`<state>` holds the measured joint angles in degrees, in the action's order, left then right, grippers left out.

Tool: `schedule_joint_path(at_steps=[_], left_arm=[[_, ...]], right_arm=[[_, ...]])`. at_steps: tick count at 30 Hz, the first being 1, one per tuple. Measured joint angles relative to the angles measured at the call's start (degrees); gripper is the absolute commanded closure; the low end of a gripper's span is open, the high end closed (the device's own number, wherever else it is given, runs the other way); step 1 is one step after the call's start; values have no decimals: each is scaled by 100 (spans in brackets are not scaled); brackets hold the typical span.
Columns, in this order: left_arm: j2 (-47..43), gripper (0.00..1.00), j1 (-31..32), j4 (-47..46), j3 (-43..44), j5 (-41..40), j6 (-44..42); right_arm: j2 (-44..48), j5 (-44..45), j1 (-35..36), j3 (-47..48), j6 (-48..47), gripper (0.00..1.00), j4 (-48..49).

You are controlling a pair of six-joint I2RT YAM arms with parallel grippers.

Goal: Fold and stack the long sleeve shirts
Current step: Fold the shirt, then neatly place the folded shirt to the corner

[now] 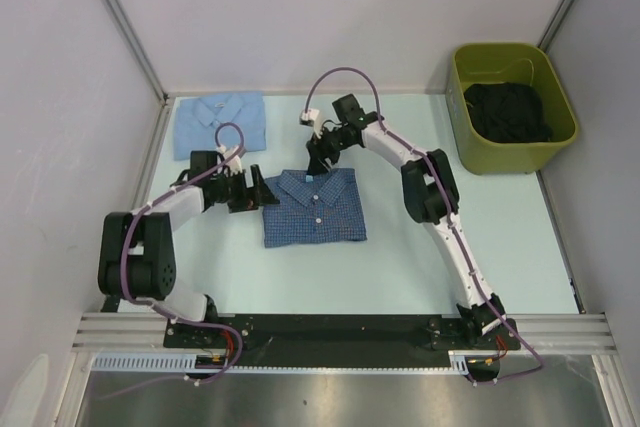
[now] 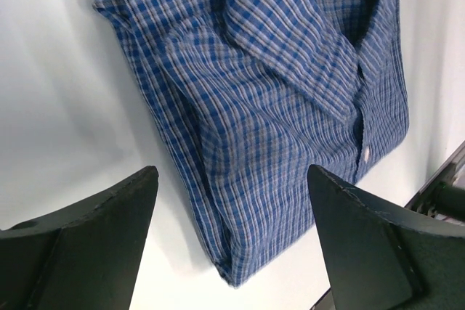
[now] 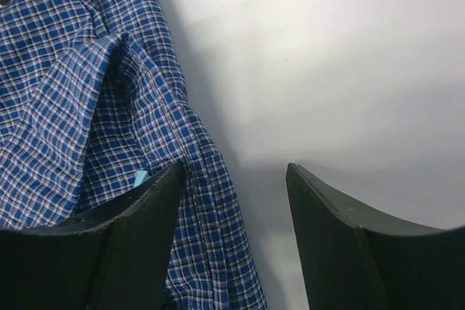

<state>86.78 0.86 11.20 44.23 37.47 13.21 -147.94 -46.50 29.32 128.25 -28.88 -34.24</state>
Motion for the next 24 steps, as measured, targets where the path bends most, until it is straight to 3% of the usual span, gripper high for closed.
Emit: schedule_joint_path(at_steps=[6,9,12,13,15,24], left_arm=[[828,13,-17,-122,439,0,291],[1005,14,-39,-175,573,17,376],[1023,14,-149,-212,605,28,398],[1021,13,-203,-245,605,31,428],[999,13,-295,-424,542,68,505],[789,12,-387,-1550,-192,240,1014]], right_arm=[[-92,-57,116,308,-273,38,-339],[-92,-98,184,323,-426,44,-540],[-92,-120,214,323,-549,63,-697],[-94,-138,223,326,-581,83,-754],[-94,-166,223,337,-671,100,-844],[92,-356,199,-35,-402,100,-584]])
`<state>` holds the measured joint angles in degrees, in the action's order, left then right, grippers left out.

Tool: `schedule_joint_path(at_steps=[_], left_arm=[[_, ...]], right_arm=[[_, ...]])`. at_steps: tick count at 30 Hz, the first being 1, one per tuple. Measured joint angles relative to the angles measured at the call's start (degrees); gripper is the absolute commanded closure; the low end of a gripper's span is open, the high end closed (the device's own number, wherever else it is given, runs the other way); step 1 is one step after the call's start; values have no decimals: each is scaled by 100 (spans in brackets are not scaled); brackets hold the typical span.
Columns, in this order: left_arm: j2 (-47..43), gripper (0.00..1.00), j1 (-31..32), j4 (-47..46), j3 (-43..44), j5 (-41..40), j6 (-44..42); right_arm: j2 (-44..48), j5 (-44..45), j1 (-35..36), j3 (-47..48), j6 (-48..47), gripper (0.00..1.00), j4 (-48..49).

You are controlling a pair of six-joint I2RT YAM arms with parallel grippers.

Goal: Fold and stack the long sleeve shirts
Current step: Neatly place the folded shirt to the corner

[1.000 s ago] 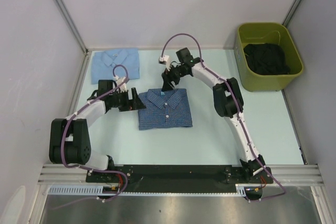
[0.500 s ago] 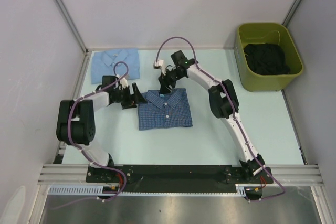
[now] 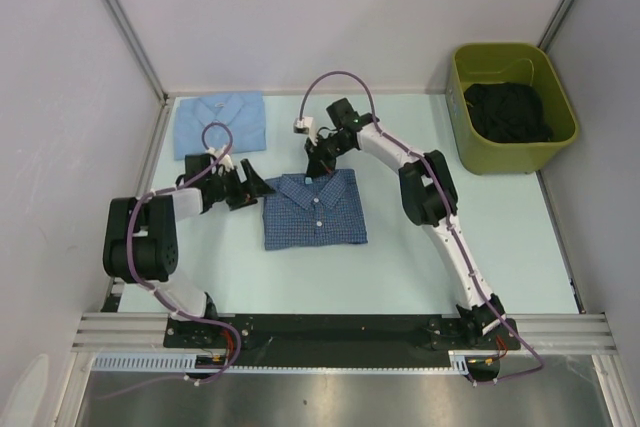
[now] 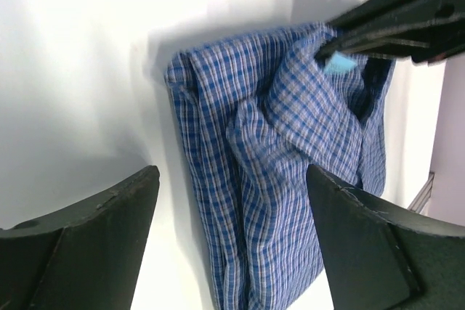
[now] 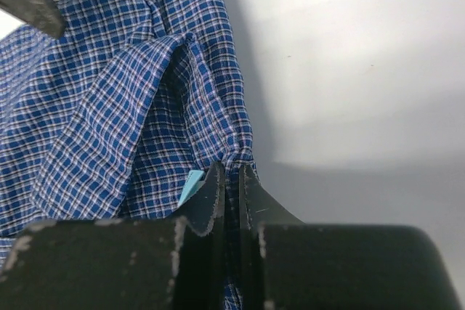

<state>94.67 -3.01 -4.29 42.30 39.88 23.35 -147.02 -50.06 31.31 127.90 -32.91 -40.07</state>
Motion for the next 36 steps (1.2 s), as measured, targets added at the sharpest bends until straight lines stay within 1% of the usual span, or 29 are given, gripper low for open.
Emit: schedule_joint_path(at_steps=[2,3,10,15,19,23,25,27,28,29,30,31,32,34,36], left_arm=[[44,12,11,-216,-35,4,131],[179,12,24,-531,-37,7,326],[514,13,31,-1174,-37,223,739],[737,16,37,-1714,-63,361,1069],[879,17,37,-2306,-223,538,1373],[949,17,37,-3062,-566,723,1755],[1003,19,37,-3453,-739,824,1982],[1080,25,37,-3724,-820,898,2142],[1128,29,37,-3836,-839,927,2221],[1176,42,37,-3923,-857,951,2291],[1211,49,37,-3989,-870,975,2341],[1235,65,39,-4041,-890,988,2398],[1237,75,42,-4070,-903,988,2459],[1237,100,46,-4138,-922,986,2509],[1224,100,50,-4183,-925,986,2533]], right_arm=[[105,-35,2,-149,90,100,79],[299,-83,2,-376,197,100,166],[612,-155,2,-682,293,100,310],[791,-214,2,-835,295,100,378],[848,-236,-2,-920,299,100,442],[870,-267,-33,-960,361,100,483],[870,-297,-50,-960,398,100,487],[872,-310,-63,-962,428,100,496],[872,-323,-68,-962,444,100,501],[872,-337,-74,-962,448,100,505],[872,-341,-79,-964,468,100,509],[872,-341,-85,-964,494,100,518],[872,-341,-92,-966,516,100,527],[872,-343,-109,-966,577,100,540],[872,-345,-136,-970,654,100,592]])
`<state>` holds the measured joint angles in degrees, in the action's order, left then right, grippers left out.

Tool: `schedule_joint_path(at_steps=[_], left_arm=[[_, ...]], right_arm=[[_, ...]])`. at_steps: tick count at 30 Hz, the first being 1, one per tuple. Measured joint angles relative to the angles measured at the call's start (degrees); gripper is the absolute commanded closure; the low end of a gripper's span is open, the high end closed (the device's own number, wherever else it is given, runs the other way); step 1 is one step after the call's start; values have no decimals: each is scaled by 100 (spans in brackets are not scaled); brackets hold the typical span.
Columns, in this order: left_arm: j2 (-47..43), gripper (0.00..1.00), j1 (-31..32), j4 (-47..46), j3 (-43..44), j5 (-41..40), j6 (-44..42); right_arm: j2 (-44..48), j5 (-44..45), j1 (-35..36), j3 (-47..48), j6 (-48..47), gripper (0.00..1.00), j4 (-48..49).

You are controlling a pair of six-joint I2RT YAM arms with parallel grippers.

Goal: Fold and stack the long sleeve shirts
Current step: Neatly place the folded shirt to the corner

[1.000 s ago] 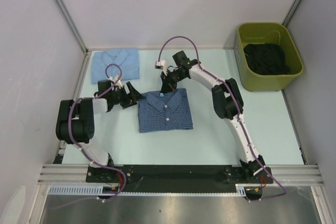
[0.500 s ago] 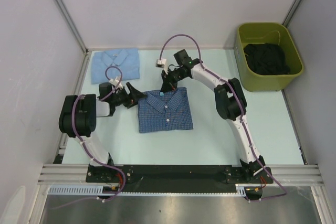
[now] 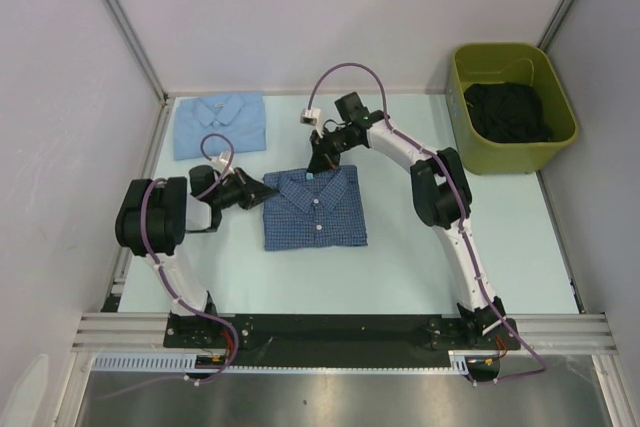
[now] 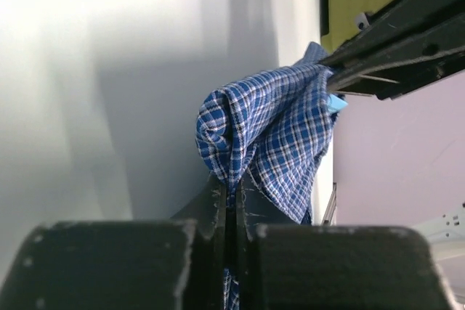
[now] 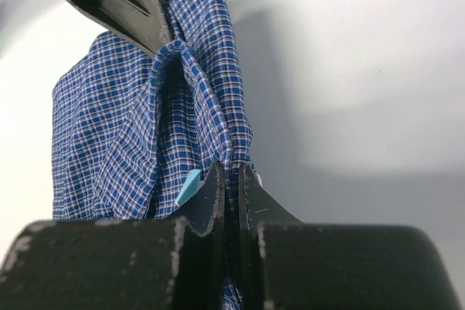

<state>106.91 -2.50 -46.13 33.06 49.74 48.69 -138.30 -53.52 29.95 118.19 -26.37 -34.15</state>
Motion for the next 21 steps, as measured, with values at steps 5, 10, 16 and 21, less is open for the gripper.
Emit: schedule_joint_path(at_steps=[5,10,16,21], left_arm=[[-306,100,70,706,339,-15,-190],[-562,100,387,2354,1694,-278,-1049],[-164,100,597,4271,3775,-1008,-2011],[726,100,568,5455,5396,-1733,-2664]], right_arm=[[0,24,-98,0,341,65,181],[37,280,-420,-9,935,1,490],[455,955,-1237,-271,1473,0,638],[1143,1397,-1904,-844,1598,1,645]])
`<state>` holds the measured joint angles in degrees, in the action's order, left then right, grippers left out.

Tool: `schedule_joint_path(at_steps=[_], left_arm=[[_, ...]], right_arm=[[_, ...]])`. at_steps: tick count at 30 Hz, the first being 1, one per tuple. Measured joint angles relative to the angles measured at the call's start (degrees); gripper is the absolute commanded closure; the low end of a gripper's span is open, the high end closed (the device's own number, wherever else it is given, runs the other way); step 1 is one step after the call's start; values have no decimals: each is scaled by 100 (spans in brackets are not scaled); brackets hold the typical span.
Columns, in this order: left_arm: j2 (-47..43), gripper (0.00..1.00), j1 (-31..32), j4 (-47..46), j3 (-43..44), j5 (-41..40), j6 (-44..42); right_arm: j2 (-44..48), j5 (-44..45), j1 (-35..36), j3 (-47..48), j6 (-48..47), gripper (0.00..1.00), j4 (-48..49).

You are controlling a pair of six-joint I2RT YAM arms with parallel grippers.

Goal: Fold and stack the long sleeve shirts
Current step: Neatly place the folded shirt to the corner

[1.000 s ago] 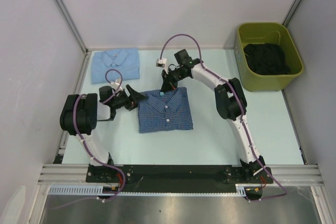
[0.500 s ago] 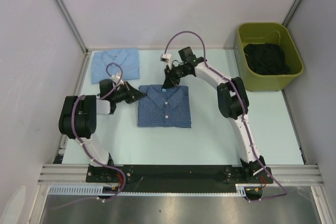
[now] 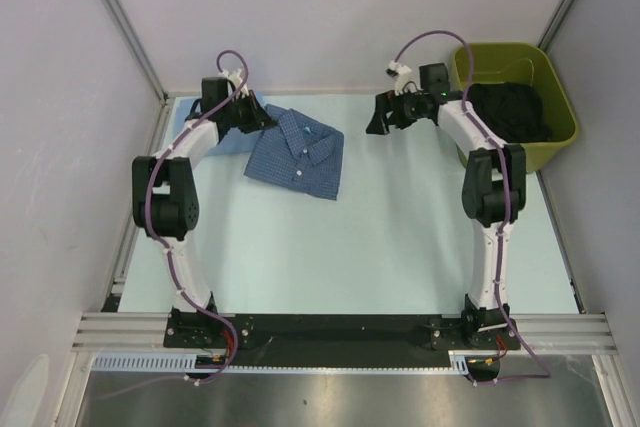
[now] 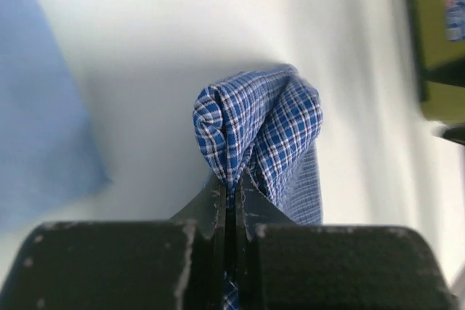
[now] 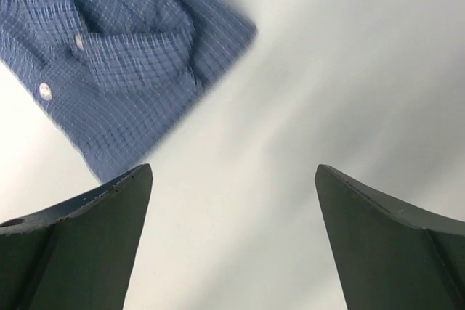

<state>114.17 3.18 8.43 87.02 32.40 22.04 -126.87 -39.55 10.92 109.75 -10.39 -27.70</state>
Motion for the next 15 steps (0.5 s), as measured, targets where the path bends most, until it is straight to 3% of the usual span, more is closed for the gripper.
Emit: schedule_joint_path(at_steps=[7,15], left_arm=[[957,100,-50,1047,2000,-752,-719],[1021,100,-122,1294,2863,-1255,-1209]], right_arm=[[973,339,-289,-1019,-42,1,-13],[1182,494,-243,-1482,-125,0,-85]])
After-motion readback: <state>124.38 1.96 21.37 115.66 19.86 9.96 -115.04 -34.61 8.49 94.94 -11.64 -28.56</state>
